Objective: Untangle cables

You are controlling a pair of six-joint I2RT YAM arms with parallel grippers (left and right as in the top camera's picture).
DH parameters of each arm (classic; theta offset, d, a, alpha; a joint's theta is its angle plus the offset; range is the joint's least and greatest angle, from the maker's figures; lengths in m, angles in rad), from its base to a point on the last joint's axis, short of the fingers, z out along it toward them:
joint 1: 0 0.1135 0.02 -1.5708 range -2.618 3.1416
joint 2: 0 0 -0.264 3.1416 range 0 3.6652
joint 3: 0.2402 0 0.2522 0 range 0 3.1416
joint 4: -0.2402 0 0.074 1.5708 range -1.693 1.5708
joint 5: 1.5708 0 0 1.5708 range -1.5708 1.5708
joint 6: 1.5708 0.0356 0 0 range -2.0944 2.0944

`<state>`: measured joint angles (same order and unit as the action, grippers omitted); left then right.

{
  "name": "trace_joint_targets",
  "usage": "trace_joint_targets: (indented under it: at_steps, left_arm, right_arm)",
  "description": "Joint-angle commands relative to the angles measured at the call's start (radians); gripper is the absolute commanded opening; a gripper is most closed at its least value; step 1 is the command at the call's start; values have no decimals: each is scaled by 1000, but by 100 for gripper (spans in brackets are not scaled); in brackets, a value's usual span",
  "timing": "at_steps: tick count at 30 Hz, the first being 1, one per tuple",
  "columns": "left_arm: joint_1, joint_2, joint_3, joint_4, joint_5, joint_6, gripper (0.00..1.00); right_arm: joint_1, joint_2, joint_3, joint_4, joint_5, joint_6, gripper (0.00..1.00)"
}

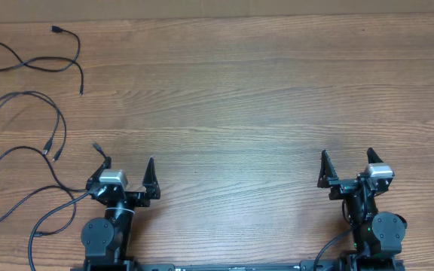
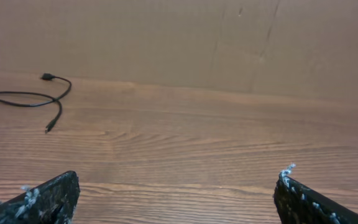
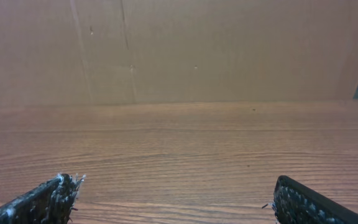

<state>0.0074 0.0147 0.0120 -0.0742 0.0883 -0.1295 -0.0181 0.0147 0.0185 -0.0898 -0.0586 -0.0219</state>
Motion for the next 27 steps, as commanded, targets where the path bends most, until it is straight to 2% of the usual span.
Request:
trace_joint_targets:
  at_steps: [1,7,10,13,27]
  left_arm:
    - [5,-12,-8,0,-22,61,100]
    - [5,-12,-8,-4,-77,77,100]
    - [5,-12,-8,-5,-85,141,100]
    - [5,-12,-8,-4,-123,153,99]
    - [5,-12,-8,-3,-92,152,100]
  right_arm:
    - [0,-12,-10,8,12,-2,100]
    - [0,-12,-10,8,12,-2,100]
    - [0,-12,-10,8,12,-2,100]
    - [0,-12,-10,8,12,-2,100]
    - [0,-12,-10,8,12,-2,100]
